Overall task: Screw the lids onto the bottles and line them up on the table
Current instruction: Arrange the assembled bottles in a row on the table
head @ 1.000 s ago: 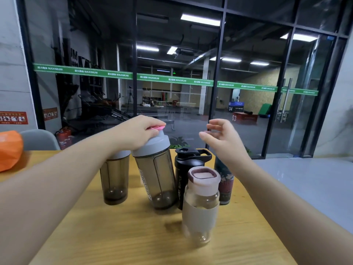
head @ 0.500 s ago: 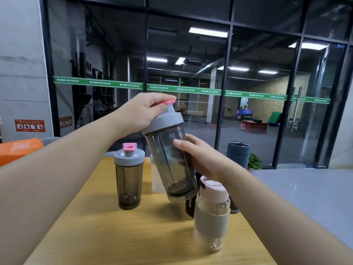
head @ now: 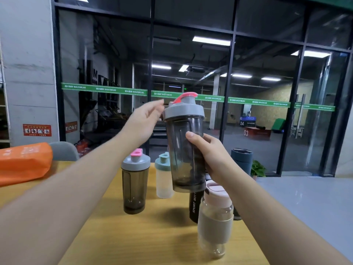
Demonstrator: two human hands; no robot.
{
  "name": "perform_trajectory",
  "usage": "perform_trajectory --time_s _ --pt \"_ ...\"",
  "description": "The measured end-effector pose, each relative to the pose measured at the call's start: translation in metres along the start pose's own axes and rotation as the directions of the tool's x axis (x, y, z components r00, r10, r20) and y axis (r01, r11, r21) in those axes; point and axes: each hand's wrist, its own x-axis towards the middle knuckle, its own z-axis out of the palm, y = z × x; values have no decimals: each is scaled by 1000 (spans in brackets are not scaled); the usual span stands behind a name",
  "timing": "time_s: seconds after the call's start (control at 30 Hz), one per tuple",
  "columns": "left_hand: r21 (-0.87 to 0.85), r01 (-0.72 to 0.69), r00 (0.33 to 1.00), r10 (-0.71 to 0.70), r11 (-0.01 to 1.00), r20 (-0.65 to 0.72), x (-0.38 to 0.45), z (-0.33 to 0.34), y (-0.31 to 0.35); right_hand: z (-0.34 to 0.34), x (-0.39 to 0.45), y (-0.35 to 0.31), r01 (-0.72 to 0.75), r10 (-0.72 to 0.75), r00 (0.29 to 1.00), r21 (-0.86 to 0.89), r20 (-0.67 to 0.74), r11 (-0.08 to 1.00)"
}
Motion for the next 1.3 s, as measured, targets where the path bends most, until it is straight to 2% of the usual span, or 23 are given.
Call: perform_trajectory --time_s 0.1,0.23,0.27,0.37,0.43,0.5,0.63,0.7,0.8,0.9,1.07,1.17,1.3 --pt "266 68 993 -92 962 79 -11 12 -33 -3 1 -2 -8 9 997 13 -74 1000" --pt "513 21 958 -164 858 235 -23 21 -67 -12 3 -6 28 -24 986 21 -164 999" --pt "592 5 945 -198 806 261 -24 24 -72 -15 3 -8 41 -37 983 19 -181 999" --pt "824 8 915 -337 567 223 -25 33 -83 -24 3 -14 117 -113 968 7 -225 993" --pt "863 109 874 -460 493 153 -26 37 -89 -30 3 -17 155 -155 952 -21 -264 988" --pt "873 156 851 -511 462 118 -27 39 -96 -36 1 -18 178 -192 936 -72 -294 981" --pt "884 71 912 -390 463 130 -28 37 -97 -46 -2 -17 216 -246 905 -125 -347 968" --pt "850 68 934 -333 523 130 -29 35 -95 -51 -5 -16 223 -275 886 -177 -374 959" --pt "757 110 942 -311 644 128 -32 35 -91 -60 -9 -13 229 -318 855 -251 -411 940" --pt "709 115 950 -287 695 127 -35 37 -89 -68 -16 -8 234 -351 827 -300 -438 925" --pt "727 113 929 -332 677 165 -40 34 -85 -84 -30 9 186 -368 790 -381 -490 906" --pt "675 162 928 -343 720 143 -43 32 -81 -93 -37 20 171 -381 761 -403 -525 899" --pt "612 159 940 -308 774 145 -49 31 -80 -105 -44 45 129 -365 734 -411 -573 903"
